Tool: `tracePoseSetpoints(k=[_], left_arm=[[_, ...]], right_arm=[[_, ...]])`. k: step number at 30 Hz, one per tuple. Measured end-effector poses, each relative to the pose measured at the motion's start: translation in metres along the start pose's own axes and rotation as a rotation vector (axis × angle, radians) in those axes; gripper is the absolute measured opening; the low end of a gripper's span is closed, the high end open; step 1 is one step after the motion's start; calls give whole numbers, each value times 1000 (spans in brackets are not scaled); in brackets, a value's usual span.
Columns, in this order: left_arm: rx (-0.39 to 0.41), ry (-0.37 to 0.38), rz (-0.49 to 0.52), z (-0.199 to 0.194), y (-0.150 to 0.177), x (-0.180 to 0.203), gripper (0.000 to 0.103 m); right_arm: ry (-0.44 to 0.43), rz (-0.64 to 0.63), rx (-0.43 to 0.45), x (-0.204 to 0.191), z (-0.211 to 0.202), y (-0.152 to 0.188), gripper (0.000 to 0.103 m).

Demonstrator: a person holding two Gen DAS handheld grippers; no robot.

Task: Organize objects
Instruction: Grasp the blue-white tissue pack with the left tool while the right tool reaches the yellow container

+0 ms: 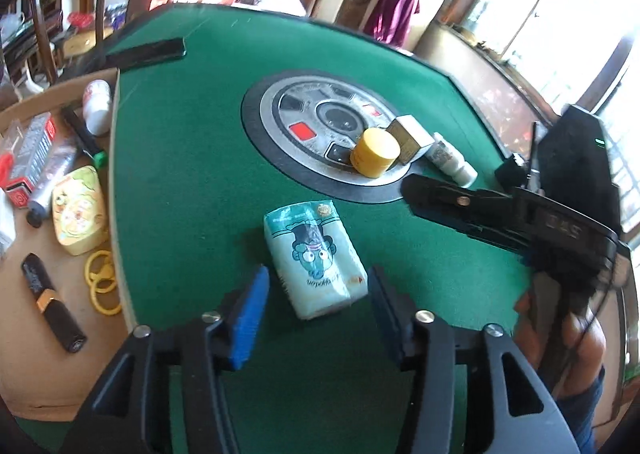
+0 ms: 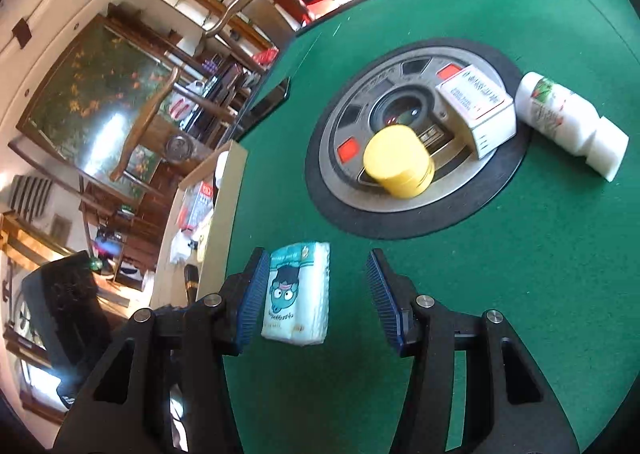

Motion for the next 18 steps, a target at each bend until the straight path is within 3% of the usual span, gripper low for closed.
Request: tracePoseSetpoints(k=[5,9,12,18], left_arm=[[9,-103,4,17,-6,6,56],[0,-222,95,34,0,12,59],[8,-218,82,41,1,6,66],[30,-184,173,52,-6,5,65]], right_arm=[[32,5,54,6,-8,-10,51],[65,-6,116,15,-30,-23,51],[118,-32,148,19,-36,-28,63],[201,-117,155,18,-31,-38,64]])
Point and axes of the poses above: each gripper's, at about its wrist camera, not at the fingertips, and z roughly the way its jaws point, x to its right, y to its underside, the point moved 7 cm from there along z, roughly the way its jaws point, and after that the axes turned 7 degrees about x, right-handed, at the moved point
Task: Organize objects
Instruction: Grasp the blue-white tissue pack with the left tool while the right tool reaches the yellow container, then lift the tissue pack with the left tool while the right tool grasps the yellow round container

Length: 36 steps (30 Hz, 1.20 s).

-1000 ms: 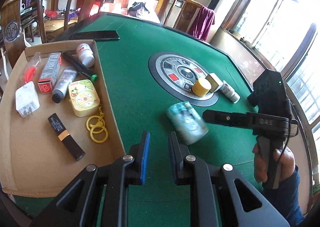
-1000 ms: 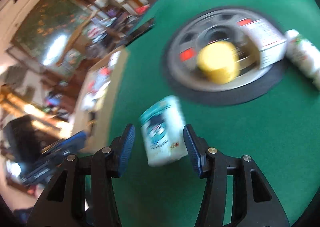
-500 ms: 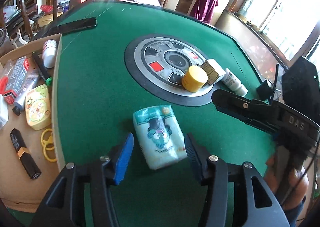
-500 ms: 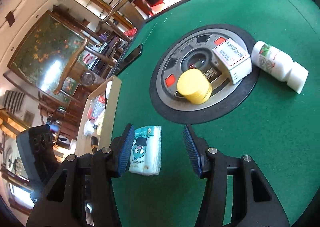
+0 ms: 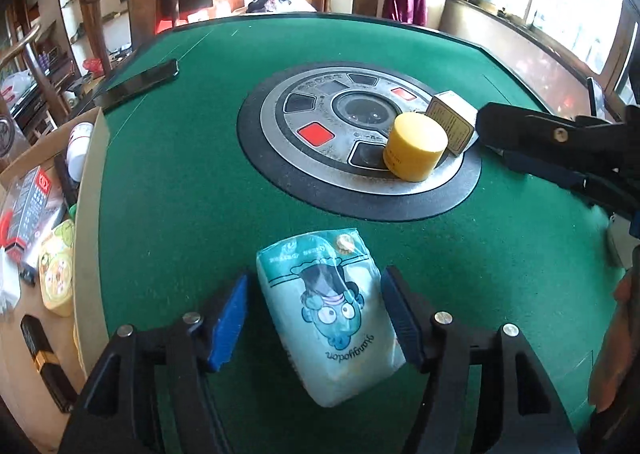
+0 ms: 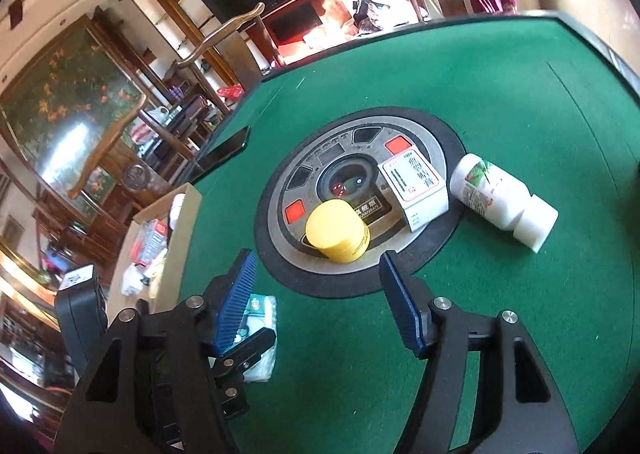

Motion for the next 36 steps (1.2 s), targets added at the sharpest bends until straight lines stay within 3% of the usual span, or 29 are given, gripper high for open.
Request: tracePoseSetpoints(k=[7,19,21,22,24,30,36], left_arm=[[19,57,-4,-5,-1,-12,46],[50,15,38,0,-2,-4,51],[59,32,42,-1,-2,-3,34],[63,47,38,-2,-2,-2,23],[62,70,28,-3,-1,0,20],[62,114,-10,-6,-2,-3,18],[58,111,-19,-7,0,-3,18]], right_arm=[[101,-141,-23,-2,24,-2,64],[203,-257,-90,-2,64,4,64],[256,-296,-88,1,66,6,60],[251,-302,-79,0,66,6,49],[233,-298,-76,2,64,6,41],[214,-307,-48,1,50,8,40],[227,-343,-36,-7,46,7,40]])
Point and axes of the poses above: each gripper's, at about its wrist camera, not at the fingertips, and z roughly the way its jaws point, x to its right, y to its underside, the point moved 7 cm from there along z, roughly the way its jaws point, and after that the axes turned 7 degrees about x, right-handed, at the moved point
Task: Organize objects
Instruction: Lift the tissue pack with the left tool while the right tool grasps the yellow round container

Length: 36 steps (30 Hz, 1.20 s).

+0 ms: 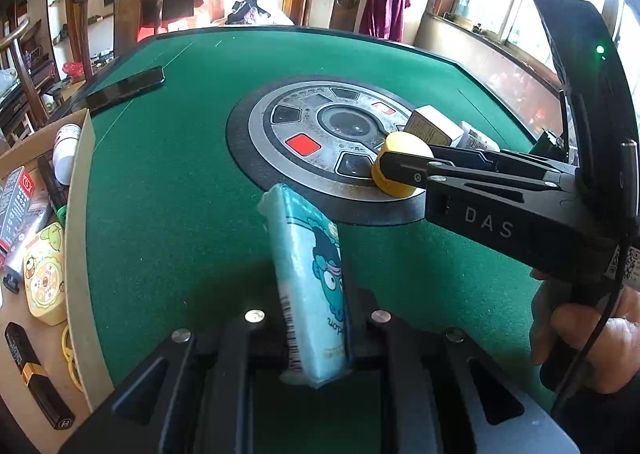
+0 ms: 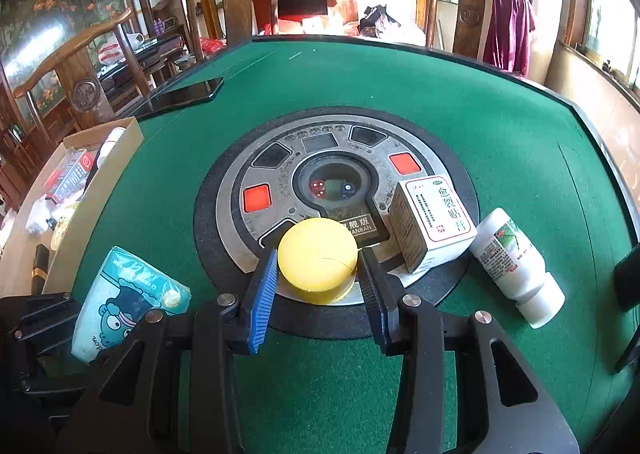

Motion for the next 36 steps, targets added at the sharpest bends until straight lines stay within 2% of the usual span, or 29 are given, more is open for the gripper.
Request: tracePoseSetpoints(k=[8,14,18,24,31,36], left_arm=[[-3,-7,2,1,0,1,18],[0,-16,19,1,0,2,18],[-1,1,4,1,0,0,18],[8,22,-19,-2,-1,-1,16],[52,19,-40,-11,-7,-6,15],[27,52,-37,-6,-2,-3,14]], right_arm=[[14,4,-60,0,15,5,40],[3,-15,-26,-6,15,7,40],[-42,12,-24,-5,14,7,40],[-30,12,55,-3,-10,-3,40],[-62,44,67,-3,-18,-4,40],[-73,30,65,-8,-20,-4,40]])
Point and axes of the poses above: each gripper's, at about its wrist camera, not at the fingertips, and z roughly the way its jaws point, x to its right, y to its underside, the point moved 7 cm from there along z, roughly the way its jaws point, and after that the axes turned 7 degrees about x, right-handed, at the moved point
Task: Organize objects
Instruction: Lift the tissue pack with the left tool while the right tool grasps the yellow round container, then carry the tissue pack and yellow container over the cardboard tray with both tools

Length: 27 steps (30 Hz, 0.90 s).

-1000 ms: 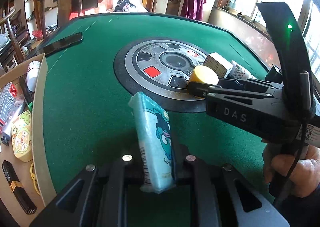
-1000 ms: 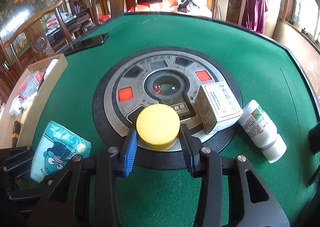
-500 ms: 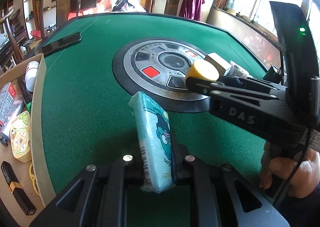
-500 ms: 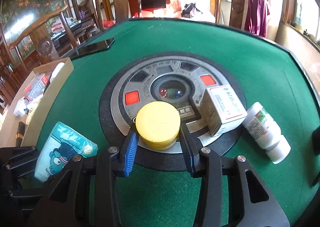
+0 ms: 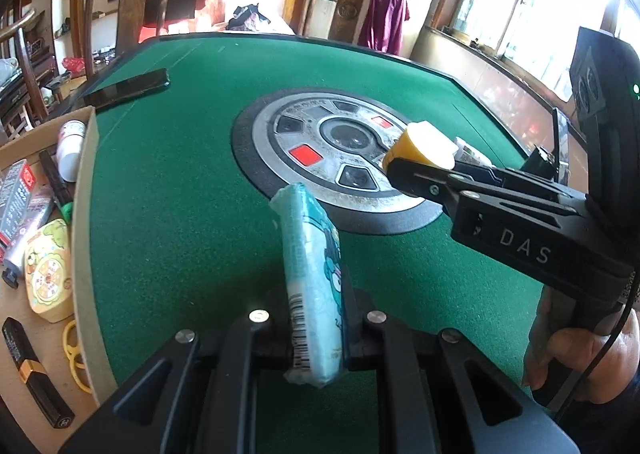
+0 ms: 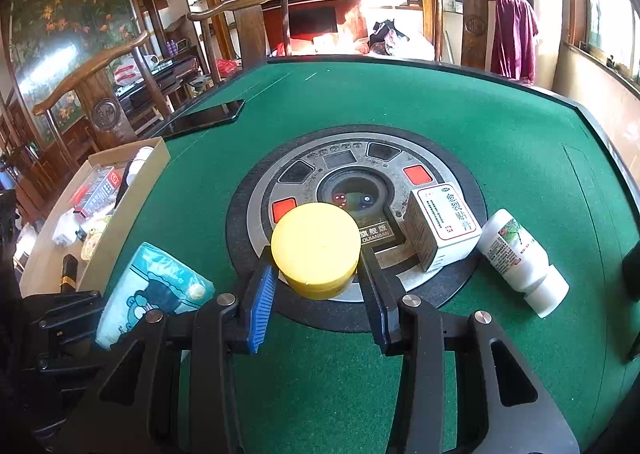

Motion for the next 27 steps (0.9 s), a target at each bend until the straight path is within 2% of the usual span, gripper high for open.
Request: tracePoseSetpoints(k=[3,7,16,27], left_arm=[[-21,9,25,5,4,8,14],[2,26,41,1,3,13,12],[136,-48,47,-35,-13,4,12],[200,-68,45,-73,-14,-7,12]], right_arm=[[0,3,2,0,-1,0,40],[2,-1,9,1,-3,-1,40],[-22,-1,37,-4,-14,-6,40],[-69,-23,50,-32,-25,-5,40]])
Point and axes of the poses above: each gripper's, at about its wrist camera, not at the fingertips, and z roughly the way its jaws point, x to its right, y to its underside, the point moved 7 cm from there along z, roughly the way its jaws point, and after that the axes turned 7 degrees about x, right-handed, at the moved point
